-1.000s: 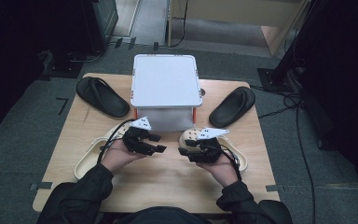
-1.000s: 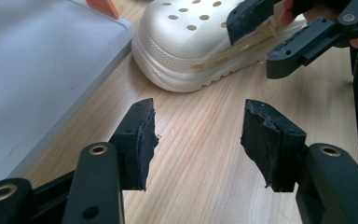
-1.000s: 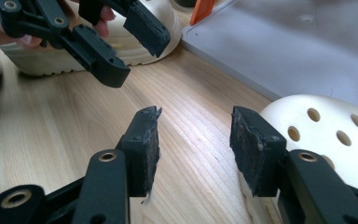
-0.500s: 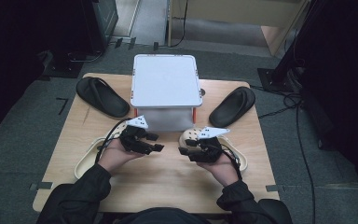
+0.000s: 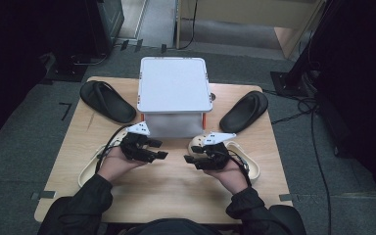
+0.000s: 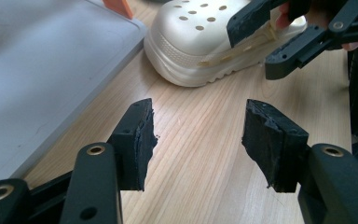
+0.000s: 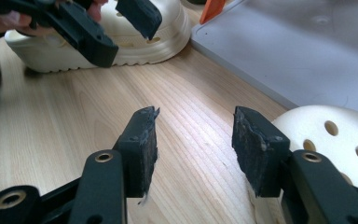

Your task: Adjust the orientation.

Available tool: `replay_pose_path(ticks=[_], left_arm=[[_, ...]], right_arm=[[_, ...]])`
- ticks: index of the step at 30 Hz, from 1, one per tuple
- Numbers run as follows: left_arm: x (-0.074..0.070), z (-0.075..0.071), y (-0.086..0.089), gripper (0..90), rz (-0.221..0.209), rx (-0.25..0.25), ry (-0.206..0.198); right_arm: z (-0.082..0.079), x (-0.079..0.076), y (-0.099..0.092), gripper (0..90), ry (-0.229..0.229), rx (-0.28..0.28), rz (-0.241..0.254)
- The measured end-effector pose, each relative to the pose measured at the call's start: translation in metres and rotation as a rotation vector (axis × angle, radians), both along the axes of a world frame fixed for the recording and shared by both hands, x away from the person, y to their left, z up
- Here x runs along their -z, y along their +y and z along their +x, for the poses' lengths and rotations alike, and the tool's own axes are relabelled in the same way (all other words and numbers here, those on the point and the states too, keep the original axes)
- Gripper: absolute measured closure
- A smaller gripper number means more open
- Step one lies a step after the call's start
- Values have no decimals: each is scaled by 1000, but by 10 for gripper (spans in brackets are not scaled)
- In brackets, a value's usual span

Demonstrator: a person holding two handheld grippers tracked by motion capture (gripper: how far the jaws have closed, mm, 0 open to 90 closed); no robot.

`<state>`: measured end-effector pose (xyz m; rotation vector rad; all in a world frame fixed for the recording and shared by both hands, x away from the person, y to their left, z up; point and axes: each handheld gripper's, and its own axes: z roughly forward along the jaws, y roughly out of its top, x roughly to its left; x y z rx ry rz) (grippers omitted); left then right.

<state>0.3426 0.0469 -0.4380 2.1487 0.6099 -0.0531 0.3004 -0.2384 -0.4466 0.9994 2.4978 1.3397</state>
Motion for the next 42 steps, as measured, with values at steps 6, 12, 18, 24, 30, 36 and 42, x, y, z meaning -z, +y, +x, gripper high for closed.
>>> replay_pose_path(ticks=[6,12,18,24,30,36,42], left_arm=[[-2,-2,7,433,-7,-18,-2],[-8,-4,18,407,-50,-36,-3],[-13,-6,30,419,-29,-53,-18],[-17,-8,47,433,-30,-84,-32],[-23,-9,68,437,-31,-126,-51],[-25,-9,85,451,-16,-152,-60],[-26,-8,107,450,-20,-201,-72]], right_arm=[[2,1,4,494,4,-16,-7],[5,2,9,493,18,-42,-6],[7,3,14,493,29,-57,-7],[9,5,18,493,40,-74,-13],[11,7,21,492,48,-85,-15],[11,7,23,492,55,-89,-17],[12,8,23,490,54,-94,-20]])
